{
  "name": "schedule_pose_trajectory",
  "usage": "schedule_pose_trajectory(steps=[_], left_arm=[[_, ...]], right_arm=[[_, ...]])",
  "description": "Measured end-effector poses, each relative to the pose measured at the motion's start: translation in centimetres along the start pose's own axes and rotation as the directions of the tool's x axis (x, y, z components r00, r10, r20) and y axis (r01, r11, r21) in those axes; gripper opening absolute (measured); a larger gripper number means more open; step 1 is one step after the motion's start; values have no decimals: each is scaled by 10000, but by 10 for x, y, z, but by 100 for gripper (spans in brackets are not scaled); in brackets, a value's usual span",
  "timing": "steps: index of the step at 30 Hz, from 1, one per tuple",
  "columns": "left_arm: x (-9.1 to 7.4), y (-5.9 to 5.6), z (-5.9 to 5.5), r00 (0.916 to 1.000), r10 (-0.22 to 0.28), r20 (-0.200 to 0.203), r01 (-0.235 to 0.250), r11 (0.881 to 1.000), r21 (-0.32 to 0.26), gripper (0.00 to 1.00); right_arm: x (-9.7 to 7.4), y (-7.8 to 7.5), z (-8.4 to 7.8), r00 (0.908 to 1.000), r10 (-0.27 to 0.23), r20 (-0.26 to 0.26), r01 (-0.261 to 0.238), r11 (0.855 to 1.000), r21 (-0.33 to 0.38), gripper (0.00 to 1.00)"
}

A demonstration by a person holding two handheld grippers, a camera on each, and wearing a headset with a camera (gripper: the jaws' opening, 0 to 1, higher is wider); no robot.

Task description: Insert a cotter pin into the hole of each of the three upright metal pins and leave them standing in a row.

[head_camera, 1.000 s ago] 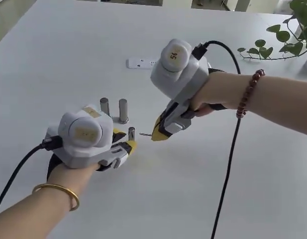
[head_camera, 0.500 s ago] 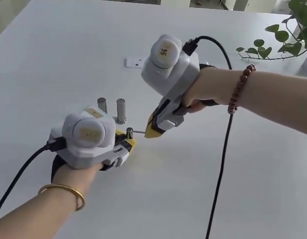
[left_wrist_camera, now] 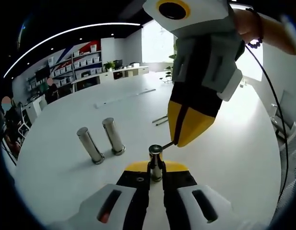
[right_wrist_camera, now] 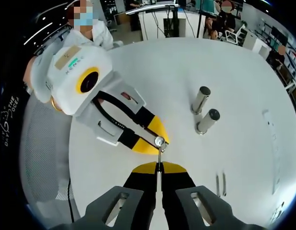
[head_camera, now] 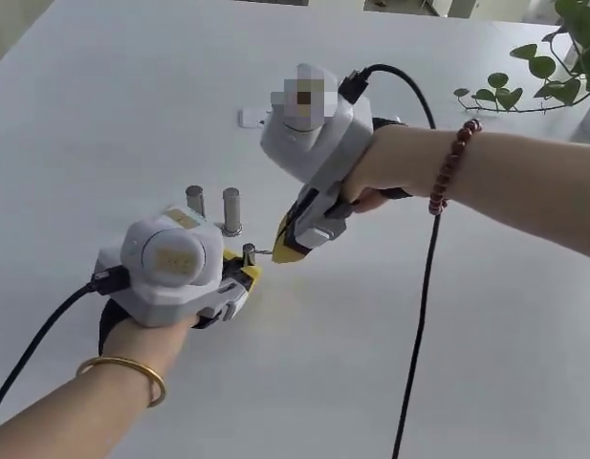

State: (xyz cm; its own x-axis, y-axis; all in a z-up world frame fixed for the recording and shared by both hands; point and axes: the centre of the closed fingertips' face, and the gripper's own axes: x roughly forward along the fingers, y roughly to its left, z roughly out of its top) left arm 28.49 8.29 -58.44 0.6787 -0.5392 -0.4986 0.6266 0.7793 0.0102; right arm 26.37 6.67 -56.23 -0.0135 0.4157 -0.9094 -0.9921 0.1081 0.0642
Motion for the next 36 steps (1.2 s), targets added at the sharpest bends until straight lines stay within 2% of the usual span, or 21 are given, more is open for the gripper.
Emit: schedule_pose_trajectory(steps=[10, 13, 24, 28, 32, 36], left_arm=[[0, 0, 0, 9998, 190, 33, -190, 9998, -69, 7], [0, 0, 0, 9998, 214, 47, -213, 9997, -138, 7], [0, -1, 0, 9995, 297, 85, -296, 9995, -147, 7], [0, -1, 0, 9994, 321, 101, -319, 9993, -192, 7], [0, -1, 0, 9993, 355, 111, -353, 9992, -162, 7], [0, -1, 0, 9993, 368, 113, -366, 9992, -177, 7]], right_arm=[[3, -4, 0, 10000, -93, 12, 93, 9997, -224, 0], [4, -5, 2, 9999, -107, 110, 113, 9984, -552, 0], [5, -6, 11, 9992, -139, 371, 168, 9968, -782, 0], [5, -6, 12, 9991, -139, 409, 168, 9971, -736, 0], [5, -6, 15, 9976, -211, 659, 254, 9975, -652, 0], [0, -5, 12, 9967, -231, 781, 271, 9983, -510, 5]])
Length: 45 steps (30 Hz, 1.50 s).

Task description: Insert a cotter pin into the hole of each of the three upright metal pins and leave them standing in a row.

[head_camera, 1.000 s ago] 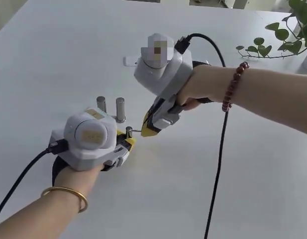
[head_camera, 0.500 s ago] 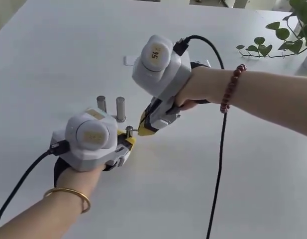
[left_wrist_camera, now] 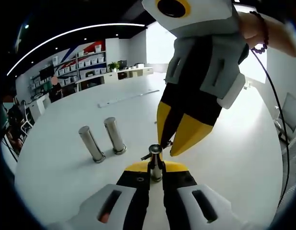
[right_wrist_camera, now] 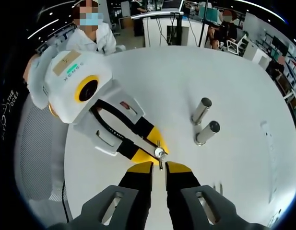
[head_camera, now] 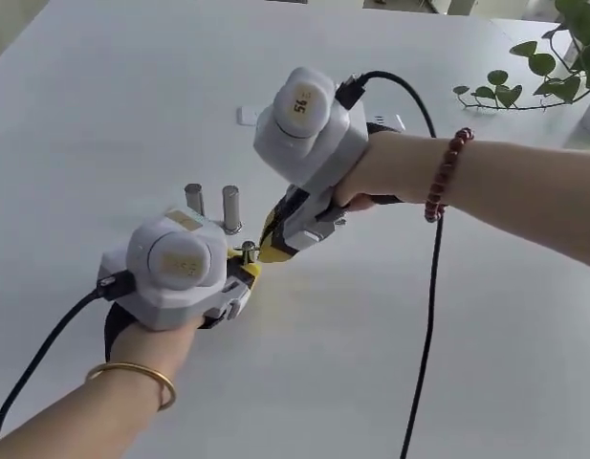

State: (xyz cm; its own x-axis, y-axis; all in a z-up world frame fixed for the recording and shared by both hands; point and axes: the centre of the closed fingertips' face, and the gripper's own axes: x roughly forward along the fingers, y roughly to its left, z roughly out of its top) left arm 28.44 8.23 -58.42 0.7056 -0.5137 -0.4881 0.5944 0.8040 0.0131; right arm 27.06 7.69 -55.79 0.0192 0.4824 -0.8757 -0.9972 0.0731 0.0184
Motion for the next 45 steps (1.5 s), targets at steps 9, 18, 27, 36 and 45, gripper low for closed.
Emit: schedule_pose_trajectory(steps=[9, 18, 27, 36, 45], left_arm=[[0, 0, 0, 10000, 55, 27, -54, 9999, -161, 7], [0, 1, 0, 10000, 69, 41, -68, 9995, -322, 7], [0, 1, 0, 9999, 144, 91, -140, 9989, -437, 7], [0, 1, 0, 9998, 174, 107, -168, 9984, -545, 7], [1, 1, 0, 9998, 187, 103, -181, 9983, -561, 7]], right_arm=[[-7, 2, -6, 9997, -235, 77, 235, 9997, 6, 3], [-3, 3, -1, 9991, -396, 177, 399, 9991, -147, 0], [1, 3, 2, 9989, -449, 98, 452, 9987, -251, 0], [0, 1, 5, 9979, -549, 329, 546, 9984, 109, 5], [5, 1, 18, 9931, -617, 999, 622, 9981, -19, 7]])
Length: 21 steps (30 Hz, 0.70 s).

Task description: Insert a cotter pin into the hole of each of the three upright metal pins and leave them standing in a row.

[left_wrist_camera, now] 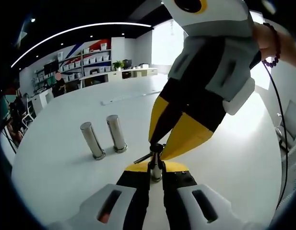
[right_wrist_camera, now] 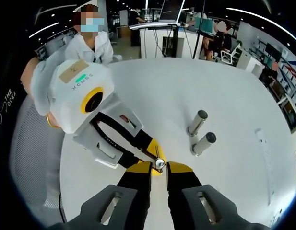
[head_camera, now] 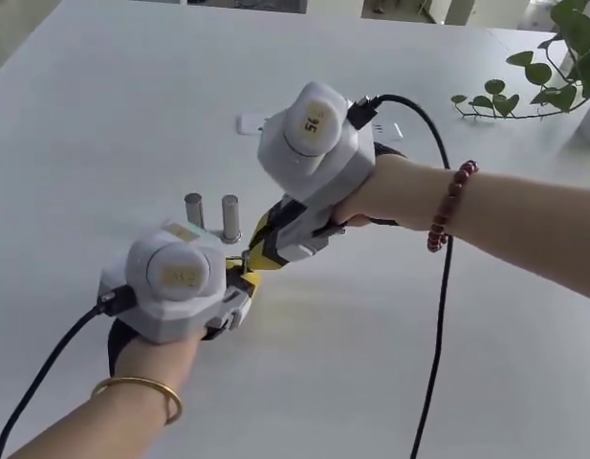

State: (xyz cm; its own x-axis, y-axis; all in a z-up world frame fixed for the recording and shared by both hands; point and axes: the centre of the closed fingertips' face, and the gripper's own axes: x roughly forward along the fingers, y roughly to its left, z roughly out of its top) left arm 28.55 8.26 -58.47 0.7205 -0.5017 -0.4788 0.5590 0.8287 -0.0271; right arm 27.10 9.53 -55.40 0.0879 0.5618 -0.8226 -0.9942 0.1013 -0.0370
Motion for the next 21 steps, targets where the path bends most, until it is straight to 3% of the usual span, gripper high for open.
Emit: schedule_pose_trajectory(steps=[10, 15, 21], left_arm=[[0, 0, 0, 10000, 38, -24, -37, 10000, 23, 7], [0, 3, -1, 9997, 155, -192, -148, 9992, 378, 7], [-3, 6, -2, 9995, 140, -267, -136, 9998, 170, 7]], right_arm=[[6, -1, -4, 9999, 1, -164, -6, 9994, -354, 5], [7, -2, -2, 10000, 43, 31, -42, 9998, -208, 4], [10, -1, 2, 9999, 80, 152, -76, 9996, -270, 4]])
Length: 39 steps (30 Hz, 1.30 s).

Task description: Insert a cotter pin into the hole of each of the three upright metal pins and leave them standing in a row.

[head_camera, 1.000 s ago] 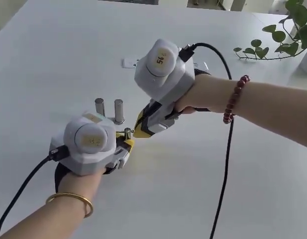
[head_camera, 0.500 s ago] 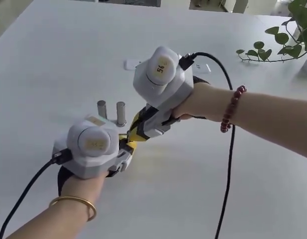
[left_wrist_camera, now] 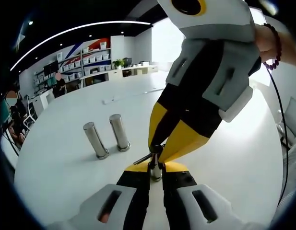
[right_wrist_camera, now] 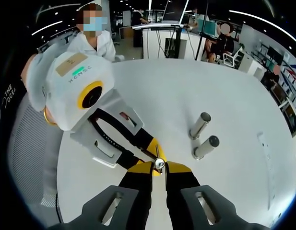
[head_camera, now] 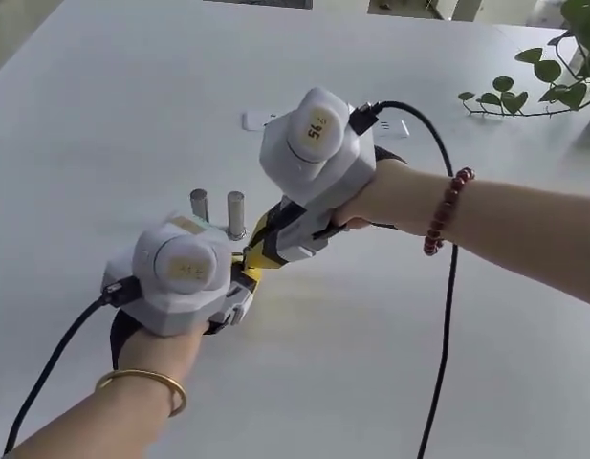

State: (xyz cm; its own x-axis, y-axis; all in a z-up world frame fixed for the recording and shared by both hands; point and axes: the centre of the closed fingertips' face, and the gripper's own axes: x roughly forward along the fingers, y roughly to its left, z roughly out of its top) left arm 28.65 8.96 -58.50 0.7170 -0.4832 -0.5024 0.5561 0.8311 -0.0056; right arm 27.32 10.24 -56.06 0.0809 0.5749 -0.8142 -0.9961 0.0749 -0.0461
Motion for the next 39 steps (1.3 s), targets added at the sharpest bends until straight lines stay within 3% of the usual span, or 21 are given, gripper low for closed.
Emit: schedule_pose_trajectory(steps=[18, 31, 39], left_arm=[[-9, 36, -5, 9989, 441, -150, -444, 9988, -182, 7], [-9, 40, -4, 9993, 381, -14, -381, 9983, -444, 7], [-9, 36, -8, 9993, 322, -196, -332, 9981, -524, 11]], right_arm=[[21, -10, 30, 9992, 193, 352, -182, 9994, -301, 4], [24, -17, 31, 9986, 263, 449, -260, 9996, -73, 4], [25, -16, 32, 9983, 288, 513, -291, 9996, 41, 4]])
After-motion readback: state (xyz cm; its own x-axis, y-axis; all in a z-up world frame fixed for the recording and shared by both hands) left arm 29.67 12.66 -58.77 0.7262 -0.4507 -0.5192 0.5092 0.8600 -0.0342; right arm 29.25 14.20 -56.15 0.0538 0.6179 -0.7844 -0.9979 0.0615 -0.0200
